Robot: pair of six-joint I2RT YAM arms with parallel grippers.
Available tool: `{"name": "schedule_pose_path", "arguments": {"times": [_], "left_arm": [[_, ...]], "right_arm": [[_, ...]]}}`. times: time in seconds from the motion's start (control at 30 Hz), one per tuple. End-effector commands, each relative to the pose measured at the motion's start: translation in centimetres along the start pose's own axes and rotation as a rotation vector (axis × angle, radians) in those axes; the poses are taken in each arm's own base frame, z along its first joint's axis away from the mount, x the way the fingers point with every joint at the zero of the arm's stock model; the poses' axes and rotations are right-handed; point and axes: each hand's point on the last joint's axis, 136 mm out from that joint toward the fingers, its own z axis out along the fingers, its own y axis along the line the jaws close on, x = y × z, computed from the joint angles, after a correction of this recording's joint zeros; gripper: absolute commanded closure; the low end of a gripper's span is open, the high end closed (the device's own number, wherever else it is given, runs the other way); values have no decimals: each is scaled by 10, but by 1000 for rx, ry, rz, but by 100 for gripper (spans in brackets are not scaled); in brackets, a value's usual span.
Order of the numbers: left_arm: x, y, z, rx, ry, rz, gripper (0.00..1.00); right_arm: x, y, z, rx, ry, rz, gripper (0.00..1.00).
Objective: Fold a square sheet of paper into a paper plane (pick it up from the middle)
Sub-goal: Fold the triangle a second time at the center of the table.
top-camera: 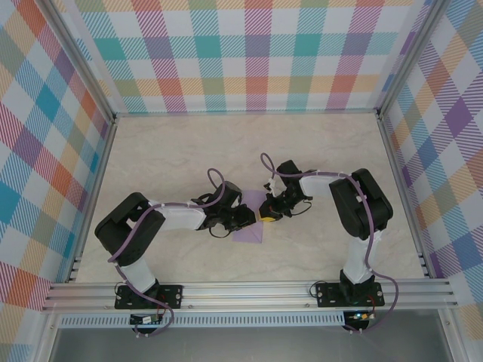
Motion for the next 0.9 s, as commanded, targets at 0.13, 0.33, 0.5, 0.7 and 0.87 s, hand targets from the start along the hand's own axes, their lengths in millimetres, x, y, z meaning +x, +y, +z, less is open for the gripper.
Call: {"name": "schedule_pose_path", "arguments": {"times": [0.13, 0.33, 0.5, 0.7, 0.87], "left_arm": [[8, 14, 4, -46, 19, -21, 82], [9, 17, 3, -55, 18, -24, 81], [10, 20, 5, -65, 23, -28, 82], [13, 26, 6, -83, 33, -37, 82], [16, 34, 7, -110, 39, -49, 82]], "right_arm": [[-5, 3, 4, -1, 11, -26, 93], [-5, 1, 5, 2, 15, -22, 94], [-4, -1, 5, 10, 17, -20, 93], [-4, -1, 6, 13, 17, -20, 93], [-4, -3, 7, 17, 19, -16, 93]]}}
